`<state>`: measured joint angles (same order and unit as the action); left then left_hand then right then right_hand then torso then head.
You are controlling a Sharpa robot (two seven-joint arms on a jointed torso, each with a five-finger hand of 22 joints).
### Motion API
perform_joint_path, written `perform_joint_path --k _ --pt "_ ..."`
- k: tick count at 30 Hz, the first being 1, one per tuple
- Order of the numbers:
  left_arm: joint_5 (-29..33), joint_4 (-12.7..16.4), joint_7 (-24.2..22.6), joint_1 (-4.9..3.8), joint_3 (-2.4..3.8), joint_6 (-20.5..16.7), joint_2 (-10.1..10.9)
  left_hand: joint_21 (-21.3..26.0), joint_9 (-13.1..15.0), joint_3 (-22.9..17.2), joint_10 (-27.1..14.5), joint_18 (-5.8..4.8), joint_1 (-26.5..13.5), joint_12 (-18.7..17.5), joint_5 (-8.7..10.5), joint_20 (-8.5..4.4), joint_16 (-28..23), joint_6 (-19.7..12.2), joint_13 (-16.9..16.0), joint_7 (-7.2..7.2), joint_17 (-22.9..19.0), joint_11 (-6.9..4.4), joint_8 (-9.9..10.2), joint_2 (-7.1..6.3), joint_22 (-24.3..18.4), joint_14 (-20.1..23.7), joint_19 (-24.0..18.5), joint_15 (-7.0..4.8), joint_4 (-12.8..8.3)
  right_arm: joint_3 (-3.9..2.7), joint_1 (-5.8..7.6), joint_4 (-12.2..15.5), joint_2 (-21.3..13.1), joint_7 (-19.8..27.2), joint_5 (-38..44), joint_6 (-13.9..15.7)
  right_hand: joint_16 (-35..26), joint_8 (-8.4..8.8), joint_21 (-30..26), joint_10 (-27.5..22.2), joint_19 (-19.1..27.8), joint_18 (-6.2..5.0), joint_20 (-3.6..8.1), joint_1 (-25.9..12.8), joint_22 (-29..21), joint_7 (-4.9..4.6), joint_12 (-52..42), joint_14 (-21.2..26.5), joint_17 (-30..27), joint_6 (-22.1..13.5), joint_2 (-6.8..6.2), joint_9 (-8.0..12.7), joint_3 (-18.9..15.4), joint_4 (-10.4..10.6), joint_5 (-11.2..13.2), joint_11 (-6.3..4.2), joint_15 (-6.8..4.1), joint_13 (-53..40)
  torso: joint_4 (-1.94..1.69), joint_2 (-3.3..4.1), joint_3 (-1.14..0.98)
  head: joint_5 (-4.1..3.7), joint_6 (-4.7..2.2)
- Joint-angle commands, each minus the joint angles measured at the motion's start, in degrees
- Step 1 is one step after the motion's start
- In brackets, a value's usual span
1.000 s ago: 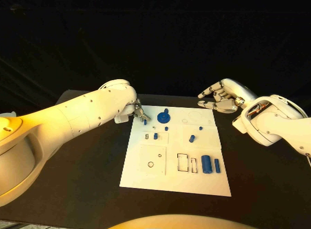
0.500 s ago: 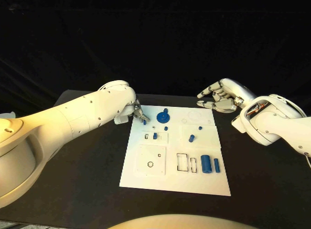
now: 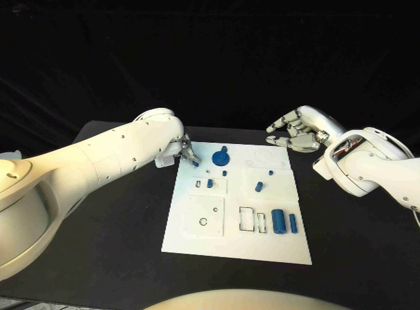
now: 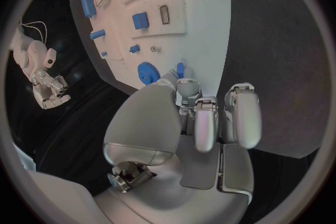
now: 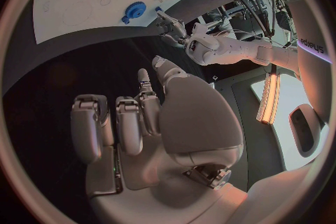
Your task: Assemble the parts on the task board
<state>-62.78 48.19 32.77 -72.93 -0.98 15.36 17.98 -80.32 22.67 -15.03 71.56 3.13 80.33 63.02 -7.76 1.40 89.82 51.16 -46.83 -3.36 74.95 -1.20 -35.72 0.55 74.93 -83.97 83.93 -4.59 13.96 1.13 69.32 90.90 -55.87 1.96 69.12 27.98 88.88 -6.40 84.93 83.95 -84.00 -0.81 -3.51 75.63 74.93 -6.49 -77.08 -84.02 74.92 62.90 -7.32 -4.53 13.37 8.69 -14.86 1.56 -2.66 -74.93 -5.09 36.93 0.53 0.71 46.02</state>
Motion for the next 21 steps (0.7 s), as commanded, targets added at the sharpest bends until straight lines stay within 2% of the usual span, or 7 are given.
perform_joint_path --k 1,6,12,14,16,18,21 --pt "1.29 -0.07 -1.21 -0.02 0.03 -0.02 -0.11 0.03 0.72 -11.89 0.18 0.2 -1.87 -0.38 -0.64 0.46 0.18 0.05 0.07 -0.2 15.05 0.3 -0.45 -2.13 0.71 -6.03 0.06 0.31 -8.55 -0.02 -0.05 -0.01 0.08 0.26 0.54 -0.7 -0.17 -0.16 -0.33 1.45 -1.97 -1.17 -0.18 0.35 7.49 -0.06 -0.04 -5.6 13.55 -0.18 -0.17 0.09 -0.33 -0.05 -0.33 0.1 0.29 -9.26 -0.01 -0.03 0.0 -0.03 0.02" --pt "2.78 0.4 -1.92 -0.02 0.02 -1.01 0.58 -0.06 2.32 -18.01 0.87 0.13 -5.36 -0.06 -2.69 0.49 0.18 0.21 -0.3 -0.14 15.05 0.29 -1.3 -4.74 1.0 -6.03 0.17 0.22 -10.53 -0.02 -0.06 -0.01 0.05 0.24 0.51 -0.84 -0.17 -0.16 -0.33 1.45 -1.97 -1.17 -0.18 0.35 7.49 -0.06 -0.04 -5.6 13.55 -0.18 -0.17 0.09 -0.33 -0.05 -0.33 0.1 0.29 -9.26 -0.02 -0.05 -0.03 -0.05 0.02" --pt "5.23 3.82 -3.19 -0.06 0.01 -4.21 3.12 -0.39 3.28 -20.26 1.97 0.03 -7.28 0.81 -5.53 0.34 0.18 0.67 -1.46 0.1 15.05 0.05 -1.9 -6.2 1.55 -6.03 0.43 0.07 -11.98 -0.02 -0.07 0.05 -0.1 0.21 0.5 -0.89 -0.17 -0.16 -0.33 1.45 -1.97 -1.17 -0.18 0.35 7.49 -0.06 -0.04 -5.6 13.55 -0.18 -0.17 0.09 -0.33 -0.05 -0.33 0.1 0.29 -9.26 -0.1 -0.12 -0.09 -0.09 0.07" --pt "5.74 5.75 -3.52 -0.07 -0.01 -5.41 4.36 -0.53 3.48 -20.72 2.27 -0.01 -7.75 1.0 -6.24 0.28 0.18 0.86 -1.72 0.19 15.05 -0.03 -2.01 -6.53 1.77 -6.03 0.53 0.02 -12.34 -0.02 -0.07 0.07 -0.16 0.2 0.49 -0.89 -0.17 -0.16 -0.33 1.45 -1.97 -1.17 -0.18 0.35 7.49 -0.06 -0.04 -5.6 13.55 -0.18 -0.17 0.09 -0.33 -0.05 -0.33 0.1 0.29 -9.26 -0.16 -0.14 -0.13 -0.1 0.04" --pt "6.17 8.57 -3.93 -0.09 -0.04 -7.03 6.11 -0.72 3.69 -21.15 2.65 -0.07 -8.3 1.16 -7.45 0.2 0.18 1.14 -1.96 0.29 15.05 -0.13 -2.11 -7.0 2.06 -6.03 0.67 -0.06 -12.79 -0.01 -0.07 0.08 -0.22 0.18 0.48 -0.89 -0.17 -0.16 -0.33 1.45 -1.97 -1.17 -0.18 0.35 7.49 -0.06 -0.04 -5.6 13.55 -0.18 -0.17 0.09 -0.33 -0.05 -0.33 0.1 0.29 -9.26 -0.14 -0.11 -0.1 -0.05 -0.02" --pt "6.42 11.6 -4.39 -0.09 -0.09 -8.82 7.94 -0.89 3.77 -21.35 2.92 -0.13 -8.54 1.29 -7.92 0.16 0.18 1.34 -2.17 0.36 15.05 -0.2 -2.14 -7.27 2.32 -6.03 0.79 -0.11 -13.06 -0.01 -0.07 0.08 -0.27 0.17 0.47 -0.88 -0.17 -0.17 -0.33 1.45 -1.98 -1.17 -0.18 0.34 7.49 -0.06 -0.06 -5.6 13.55 -0.18 -0.17 0.09 -0.35 -0.03 -0.36 0.1 0.29 -9.27 -0.22 -0.14 -0.17 -0.09 -0.03" --pt "6.59 15.41 -5.06 -0.03 -0.2 -11.29 10.12 -1.17 3.91 -21.7 3.55 -0.23 -9.15 1.47 -10.13 0.04 0.18 1.87 -2.51 0.51 15.05 -0.36 -2.13 -7.92 2.75 -6.03 0.99 -0.23 -13.61 -0.01 -0.08 0.07 -0.31 0.17 0.46 -0.87 -0.17 -0.17 -0.32 1.47 -1.99 -1.16 -0.18 0.31 7.51 -0.07 -0.1 -5.6 13.55 -0.17 -0.18 0.09 -0.39 0.01 -0.41 0.11 0.3 -9.29 -0.31 -0.17 -0.15 -0.12 -0.03"
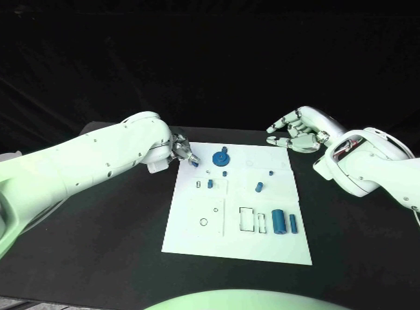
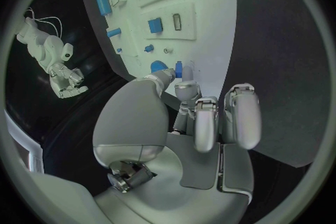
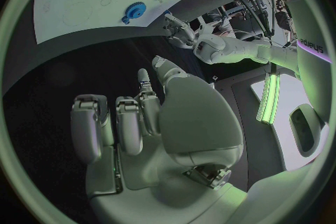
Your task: Assemble the parts on the task board
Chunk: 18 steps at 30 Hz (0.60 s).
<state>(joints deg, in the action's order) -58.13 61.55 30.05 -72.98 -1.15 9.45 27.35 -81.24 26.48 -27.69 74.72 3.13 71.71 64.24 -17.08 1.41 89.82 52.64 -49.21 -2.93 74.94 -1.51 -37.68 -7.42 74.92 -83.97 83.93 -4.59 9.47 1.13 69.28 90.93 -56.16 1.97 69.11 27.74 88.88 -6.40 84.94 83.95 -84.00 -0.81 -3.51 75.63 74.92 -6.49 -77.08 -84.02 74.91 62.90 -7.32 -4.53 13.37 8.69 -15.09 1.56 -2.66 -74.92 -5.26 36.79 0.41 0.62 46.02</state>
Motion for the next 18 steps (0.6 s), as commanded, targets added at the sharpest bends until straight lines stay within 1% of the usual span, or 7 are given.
perform_joint_path --k 1,4,7,9,12,15,18 --pt "1.8 3.5 -2.66 0.11 -0.13 -6.48 1.54 -0.35 0.11 -9.11 0.53 -0.25 -0.66 0.28 -1.17 0.0 0.18 0.5 -0.22 0.12 15.06 -0.09 -0.14 -0.08 2.89 -6.03 1.05 -0.26 -9.25 -0.01 -0.06 0.03 -0.04 0.17 0.45 -0.63 -0.17 -0.17 -0.32 1.47 -1.98 -1.17 -0.18 0.31 7.52 -0.07 -0.1 -5.6 13.56 -0.17 -0.18 0.1 -0.39 0.01 -0.18 0.11 0.29 -9.29 -0.2 -0.05 -0.01 -0.09 -0.04" --pt "0.18 8.46 -3.64 0.83 -0.61 -10.39 4.22 -0.66 0.18 -9.3 1.06 -0.35 -1.04 0.5 -2.23 -0.09 0.18 0.92 -0.63 0.23 15.06 -0.21 -0.07 -0.41 3.35 -6.03 1.25 -0.35 -9.64 -0.01 -0.17 0.01 -0.08 0.18 0.42 -0.61 -0.17 -0.17 -0.32 1.47 -1.98 -1.17 -0.18 0.31 7.52 -0.07 -0.1 -5.6 13.56 -0.17 -0.18 0.1 -0.39 0.01 -0.18 0.11 0.29 -9.29 -0.28 -0.06 -0.01 -0.02 0.01" --pt "-0.57 11.61 -3.97 1.81 -0.78 -12.81 5.77 -0.77 0.21 -9.4 1.25 -0.39 -1.16 0.54 -2.6 -0.14 0.18 1.12 -0.69 0.3 15.06 -0.26 -0.07 -0.51 3.52 -6.03 1.33 -0.4 -9.8 -0.01 -0.3 -0.01 -0.11 0.21 0.4 -0.56 -0.17 -0.17 -0.32 1.47 -1.98 -1.17 -0.18 0.31 7.52 -0.07 -0.1 -5.6 13.56 -0.17 -0.18 0.1 -0.39 0.01 -0.18 0.11 0.29 -9.29 -0.46 -0.14 0.0 -0.07 -0.06" --pt "-1.02 12.97 -3.79 2.32 -0.82 -13.63 6.42 -0.79 0.22 -9.44 1.3 -0.39 -1.21 0.53 -2.75 -0.15 0.18 1.18 -0.69 0.32 15.06 -0.28 -0.06 -0.54 3.54 -6.03 1.34 -0.42 -9.85 -0.01 -0.39 -0.03 -0.11 0.24 0.39 -0.53 -0.17 -0.17 -0.32 1.47 -1.98 -1.17 -0.18 0.31 7.52 -0.07 -0.1 -5.6 13.56 -0.17 -0.18 0.1 -0.39 0.01 -0.18 0.11 0.29 -9.29 -0.45 -0.13 0.05 0.0 -0.03" --pt "-1.8 13.96 -3.24 2.73 -0.86 -13.75 6.89 -0.81 0.23 -9.47 1.33 -0.4 -1.24 0.53 -2.84 -0.16 0.18 1.22 -0.7 0.33 15.06 -0.29 -0.05 -0.56 3.57 -6.03 1.36 -0.43 -9.88 -0.01 -0.48 -0.03 -0.08 0.26 0.38 -0.54 -0.22 -0.17 -0.35 1.44 -1.96 -1.18 -0.18 0.3 7.48 -0.07 -0.02 -5.59 13.51 -0.17 -0.18 0.1 -0.41 0.03 -0.21 0.11 0.3 -9.25 -0.56 -0.16 0.12 0.06 0.11" --pt "-2.81 14.55 -2.28 3.09 -0.88 -13.2 7.21 -0.81 0.23 -9.47 1.33 -0.4 -1.24 0.53 -2.84 -0.16 0.18 1.22 -0.7 0.33 15.06 -0.29 -0.05 -0.56 3.57 -6.03 1.36 -0.43 -9.88 -0.01 -0.55 -0.06 -0.01 0.28 0.36 -0.57 -0.24 -0.17 -0.36 1.43 -1.96 -1.18 -0.18 0.29 7.47 -0.07 0.02 -5.59 13.48 -0.17 -0.17 0.1 -0.42 0.04 -0.22 0.11 0.3 -9.23 -0.36 -0.07 0.03 0.22 0.05" --pt "-3.5 14.8 -1.12 3.33 -0.89 -11.95 7.37 -0.82 0.23 -9.51 1.44 -0.4 -1.28 0.65 -2.95 -0.18 0.18 1.27 -0.9 0.34 15.06 -0.31 -0.04 -0.6 3.59 -6.03 1.36 -0.44 -9.94 -0.01 -0.6 -0.09 0.01 0.29 0.34 -0.58 -0.24 -0.17 -0.36 1.43 -1.96 -1.18 -0.18 0.29 7.47 -0.07 0.02 -5.59 13.48 -0.17 -0.17 0.1 -0.42 0.04 -0.22 0.11 0.3 -9.23 -0.34 -0.06 0.06 0.15 0.15"
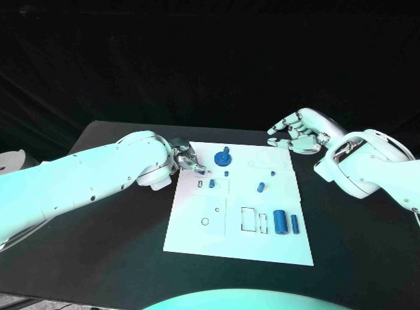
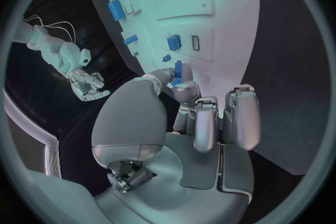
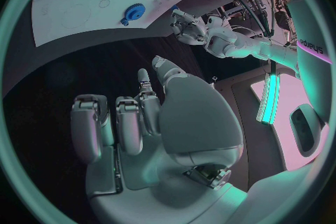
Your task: Assemble the parts on the task board
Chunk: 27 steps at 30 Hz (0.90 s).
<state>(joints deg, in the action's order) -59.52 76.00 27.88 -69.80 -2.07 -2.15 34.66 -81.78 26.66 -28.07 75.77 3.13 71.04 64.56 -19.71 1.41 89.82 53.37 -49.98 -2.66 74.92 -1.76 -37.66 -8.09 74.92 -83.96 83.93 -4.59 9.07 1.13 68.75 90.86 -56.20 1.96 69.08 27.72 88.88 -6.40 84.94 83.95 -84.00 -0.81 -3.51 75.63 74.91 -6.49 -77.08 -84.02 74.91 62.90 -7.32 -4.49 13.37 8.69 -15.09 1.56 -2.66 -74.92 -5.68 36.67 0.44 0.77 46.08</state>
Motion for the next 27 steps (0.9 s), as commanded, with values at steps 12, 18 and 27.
perform_joint_path --k 12,18,27 --pt "-3.54 0.7 2.55 0.88 -0.03 2.64 0.03 -0.27 0.06 -9.13 0.42 -0.4 -0.61 0.35 -0.35 -0.18 0.18 0.55 -0.17 0.08 15.08 -0.06 -0.05 0.08 3.59 -6.04 1.36 -0.45 -9.55 -0.01 -0.19 -0.01 0.06 0.31 0.33 -0.56 -0.24 -0.17 -0.36 1.43 -1.96 -1.18 -0.18 0.29 7.48 -0.07 0.02 -5.59 13.49 -0.17 -0.17 0.05 -0.43 0.04 -0.22 0.11 0.3 -9.23 0.0 0.08 -0.02 -0.13 0.55" --pt "-3.63 0.45 2.95 1.06 -0.1 3.81 -0.17 -0.34 0.06 -9.16 0.48 -0.42 -0.65 0.41 -0.41 -0.19 0.18 0.59 -0.27 0.09 15.08 -0.07 -0.05 0.08 3.69 -6.04 1.41 -0.45 -9.56 -0.01 -0.2 0.03 0.06 0.31 0.33 -0.57 -0.24 -0.17 -0.36 1.43 -1.96 -1.18 -0.18 0.29 7.48 -0.07 0.02 -5.59 13.49 -0.17 -0.17 0.05 -0.43 0.04 -0.22 0.11 0.3 -9.23 -0.02 0.05 -0.02 -0.07 0.69" --pt "-3.65 0.01 3.64 1.22 -0.15 5.57 -0.56 -0.33 0.07 -9.18 0.51 -0.42 -0.68 0.41 -0.44 -0.2 0.18 0.61 -0.27 0.09 15.08 -0.08 -0.04 0.09 3.68 -6.04 1.41 -0.46 -9.57 -0.01 -0.21 0.06 0.09 0.35 0.33 -0.57 -0.24 -0.17 -0.36 1.43 -1.96 -1.18 -0.18 0.29 7.48 -0.07 0.02 -5.59 13.49 -0.17 -0.17 0.05 -0.43 0.04 -0.22 0.11 0.3 -9.23 0.03 0.05 -0.02 0.02 0.67"
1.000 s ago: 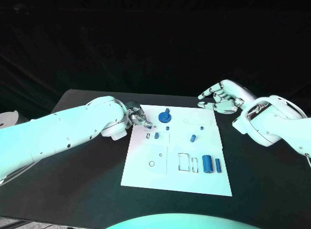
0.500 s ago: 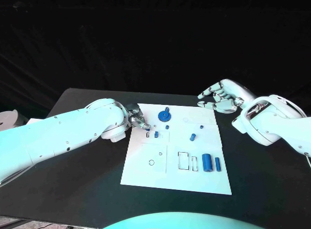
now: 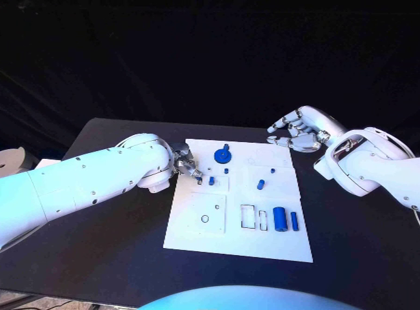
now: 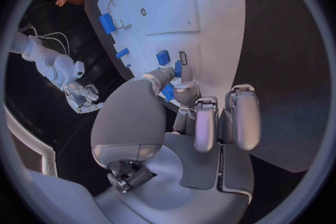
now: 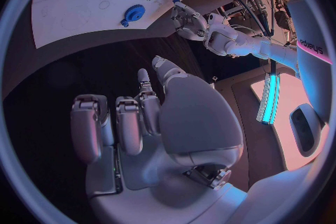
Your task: Assemble the parts on the task board
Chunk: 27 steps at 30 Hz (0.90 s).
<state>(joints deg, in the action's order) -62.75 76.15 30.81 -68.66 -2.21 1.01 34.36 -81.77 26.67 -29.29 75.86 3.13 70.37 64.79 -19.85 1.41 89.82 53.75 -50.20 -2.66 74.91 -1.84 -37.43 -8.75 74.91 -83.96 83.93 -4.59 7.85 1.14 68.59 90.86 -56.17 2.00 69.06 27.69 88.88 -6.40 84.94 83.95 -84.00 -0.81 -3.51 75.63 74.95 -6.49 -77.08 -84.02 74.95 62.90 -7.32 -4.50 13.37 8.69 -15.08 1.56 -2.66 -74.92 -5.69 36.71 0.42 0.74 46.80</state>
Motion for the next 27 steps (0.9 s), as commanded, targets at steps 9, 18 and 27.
perform_joint_path --k 9,18,27 --pt "-0.48 -0.64 1.41 0.5 -0.06 3.03 -0.9 -0.24 0.05 -7.98 0.4 -0.39 -0.05 0.13 -0.31 -0.21 0.18 0.24 0.03 0.09 15.09 0.01 -0.26 0.76 3.55 -6.04 1.35 -0.46 -8.35 -0.01 -0.06 0.07 0.06 0.32 0.35 -0.61 -0.24 -0.17 -0.36 1.43 -1.96 -1.18 -0.18 0.29 7.44 -0.07 0.02 -5.59 13.45 -0.17 -0.17 0.06 -0.42 0.04 -0.23 0.11 0.3 -9.23 0.05 0.03 0.02 0.11 0.1" --pt "-0.52 -0.83 1.88 0.57 -0.08 3.84 -0.91 -0.24 0.05 -7.98 0.4 -0.39 -0.05 0.13 -0.31 -0.21 0.18 0.24 0.03 0.09 15.09 0.01 -0.26 0.76 3.55 -6.04 1.35 -0.46 -8.35 -0.01 -0.07 0.09 -0.03 0.27 0.33 -0.7 -0.24 -0.17 -0.36 1.43 -1.96 -1.18 -0.18 0.29 7.44 -0.07 0.02 -5.59 13.45 -0.17 -0.17 0.06 -0.42 0.04 -0.23 0.11 0.3 -9.23 -0.03 -0.01 -0.01 0.01 0.17" --pt "-0.88 -0.68 2.01 0.57 -0.09 4.56 -0.93 -0.21 0.06 -8.02 0.37 -0.38 -0.12 0.0 -0.35 -0.21 0.18 0.25 0.21 0.09 15.09 0.01 -0.23 0.8 3.51 -6.04 1.34 -0.46 -8.34 -0.01 -0.09 0.06 -0.06 0.27 0.3 -0.81 -0.24 -0.17 -0.36 1.43 -1.96 -1.18 -0.18 0.29 7.44 -0.07 0.02 -5.59 13.45 -0.17 -0.17 0.06 -0.42 0.04 -0.23 0.11 0.3 -9.23 0.03 -0.01 0.03 0.12 0.19"
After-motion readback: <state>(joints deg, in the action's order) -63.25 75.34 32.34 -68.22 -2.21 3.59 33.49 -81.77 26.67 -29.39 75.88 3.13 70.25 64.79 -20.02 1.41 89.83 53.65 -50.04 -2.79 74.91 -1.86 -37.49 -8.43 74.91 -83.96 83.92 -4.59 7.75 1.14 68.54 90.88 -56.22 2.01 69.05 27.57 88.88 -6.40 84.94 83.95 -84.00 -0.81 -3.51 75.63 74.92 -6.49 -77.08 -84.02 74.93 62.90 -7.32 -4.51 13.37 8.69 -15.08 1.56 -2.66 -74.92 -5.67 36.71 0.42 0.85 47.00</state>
